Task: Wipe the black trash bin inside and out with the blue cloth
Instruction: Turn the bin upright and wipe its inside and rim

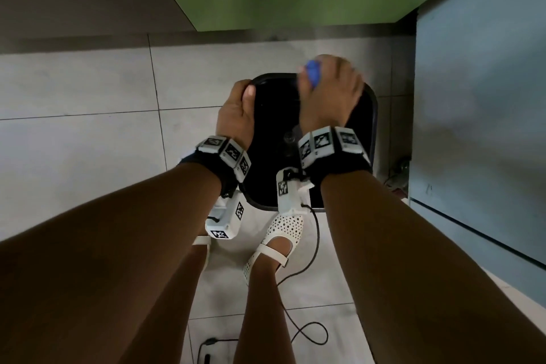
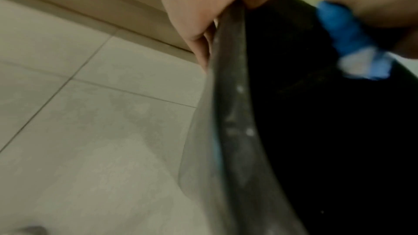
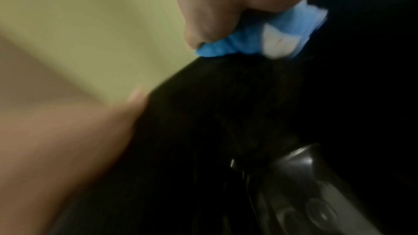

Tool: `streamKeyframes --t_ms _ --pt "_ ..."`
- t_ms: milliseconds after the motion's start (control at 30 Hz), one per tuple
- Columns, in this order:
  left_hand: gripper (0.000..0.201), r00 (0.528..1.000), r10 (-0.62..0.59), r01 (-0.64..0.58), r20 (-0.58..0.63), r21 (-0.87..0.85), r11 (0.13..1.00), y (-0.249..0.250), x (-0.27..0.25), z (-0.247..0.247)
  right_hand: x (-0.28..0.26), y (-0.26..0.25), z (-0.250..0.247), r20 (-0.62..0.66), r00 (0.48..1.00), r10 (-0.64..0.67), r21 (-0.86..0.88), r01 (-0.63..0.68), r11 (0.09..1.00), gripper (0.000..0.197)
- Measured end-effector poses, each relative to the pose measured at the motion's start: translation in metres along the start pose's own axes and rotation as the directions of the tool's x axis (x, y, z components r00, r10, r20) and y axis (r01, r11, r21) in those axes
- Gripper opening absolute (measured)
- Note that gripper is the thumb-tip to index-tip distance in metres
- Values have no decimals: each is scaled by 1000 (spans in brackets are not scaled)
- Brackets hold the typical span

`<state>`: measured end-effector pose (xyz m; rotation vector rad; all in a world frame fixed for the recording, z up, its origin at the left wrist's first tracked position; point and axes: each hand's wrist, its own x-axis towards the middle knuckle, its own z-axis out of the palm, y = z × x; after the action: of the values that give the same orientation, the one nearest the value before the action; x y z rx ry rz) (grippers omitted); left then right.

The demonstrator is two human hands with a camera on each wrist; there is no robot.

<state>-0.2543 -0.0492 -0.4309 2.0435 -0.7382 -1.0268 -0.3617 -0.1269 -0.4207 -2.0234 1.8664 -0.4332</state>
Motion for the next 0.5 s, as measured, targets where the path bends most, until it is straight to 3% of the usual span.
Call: streamKeyframes --t_ms 100,233,300,367,433,500 --pt "33 1000 -22 22 0 -4 1000 0 0 3 -14 -24 13 150 970 -190 47 185 982 37" --pt "32 1000 -23 23 -4 -2 1000 2 -3 0 -17 -32 15 242 951 -193 96 174 980 35" --pt "32 1000 -16 16 -11 23 1000 3 -3 1 -15 -18 6 220 962 -163 87 147 985 36" --pt "32 999 -19 19 -29 32 999 4 -3 2 -12 5 -5 169 984 -53 32 49 998 39" --pt "33 999 -13 15 -40 42 999 3 -4 2 -13 27 -13 64 984 165 -15 -164 986 47" --pt "33 999 -11 13 -38 45 999 3 -5 2 -11 33 -19 -90 914 395 39 -393 919 56"
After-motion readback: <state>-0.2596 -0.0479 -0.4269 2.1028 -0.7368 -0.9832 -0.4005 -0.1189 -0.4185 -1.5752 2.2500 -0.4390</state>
